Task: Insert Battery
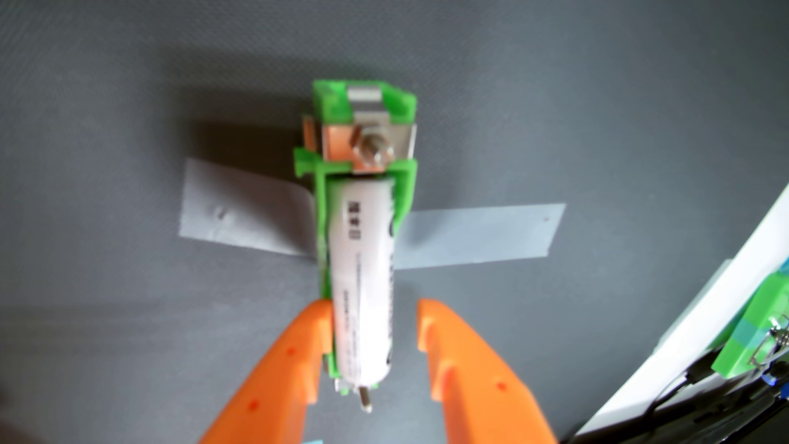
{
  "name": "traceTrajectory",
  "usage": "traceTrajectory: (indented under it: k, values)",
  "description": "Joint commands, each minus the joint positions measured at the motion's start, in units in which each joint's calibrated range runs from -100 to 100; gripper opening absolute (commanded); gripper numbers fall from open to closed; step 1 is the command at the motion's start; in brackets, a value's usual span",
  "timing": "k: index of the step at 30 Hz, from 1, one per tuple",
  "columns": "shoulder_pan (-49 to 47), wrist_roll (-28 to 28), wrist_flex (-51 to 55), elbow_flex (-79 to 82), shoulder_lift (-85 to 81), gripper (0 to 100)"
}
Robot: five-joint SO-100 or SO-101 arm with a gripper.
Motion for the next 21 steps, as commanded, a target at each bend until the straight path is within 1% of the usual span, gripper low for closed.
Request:
traceTrajectory:
  k: [1,7,13,18,19,21]
  values:
    - [-0.1,0.2,-0.2,-0.3,-0.7,12]
    - [-0.4,0.3,1.1,-3.3,-0.9,12]
    - [-0.4,0.3,8.4,-7.5,-0.9,12]
    - [-0.4,0.4,8.7,-7.8,-0.9,11]
    - [-0.4,0.4,8.7,-7.9,-0.9,10]
    - [-0.4,0.4,8.7,-8.6,-0.9,3]
